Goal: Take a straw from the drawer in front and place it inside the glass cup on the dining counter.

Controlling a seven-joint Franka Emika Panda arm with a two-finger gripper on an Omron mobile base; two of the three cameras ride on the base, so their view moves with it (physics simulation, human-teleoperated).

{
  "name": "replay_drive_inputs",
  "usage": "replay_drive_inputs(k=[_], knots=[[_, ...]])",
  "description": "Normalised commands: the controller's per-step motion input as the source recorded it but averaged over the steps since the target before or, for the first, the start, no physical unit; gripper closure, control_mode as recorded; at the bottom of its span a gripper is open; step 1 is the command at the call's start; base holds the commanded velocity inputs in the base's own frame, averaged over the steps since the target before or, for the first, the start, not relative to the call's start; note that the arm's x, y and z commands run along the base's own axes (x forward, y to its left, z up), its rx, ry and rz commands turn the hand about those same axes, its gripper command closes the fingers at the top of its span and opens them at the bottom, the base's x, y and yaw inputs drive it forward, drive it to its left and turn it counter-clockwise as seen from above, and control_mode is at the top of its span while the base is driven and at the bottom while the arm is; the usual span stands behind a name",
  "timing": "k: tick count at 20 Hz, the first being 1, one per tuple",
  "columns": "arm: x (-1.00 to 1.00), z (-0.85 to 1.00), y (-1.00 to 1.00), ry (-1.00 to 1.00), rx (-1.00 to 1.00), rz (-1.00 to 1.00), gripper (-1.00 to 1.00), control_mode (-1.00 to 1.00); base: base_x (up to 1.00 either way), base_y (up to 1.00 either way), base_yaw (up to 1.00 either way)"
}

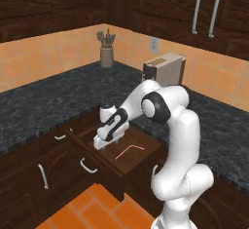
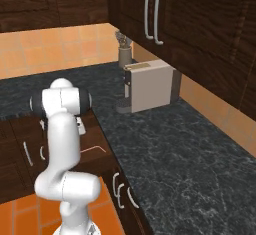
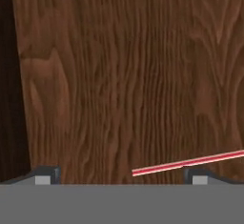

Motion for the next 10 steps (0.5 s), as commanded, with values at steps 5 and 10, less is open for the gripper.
replay_drive_inputs(k=[5,10], knots=[[-0.04,-0.42,0.15,0.0,0.0,0.0,-1.0,-1.0,0.0,0.0,0.0],[-0.21,-0.08,0.43,0.0,0.05,0.02,-1.0,-1.0,0.0,0.0,0.0]])
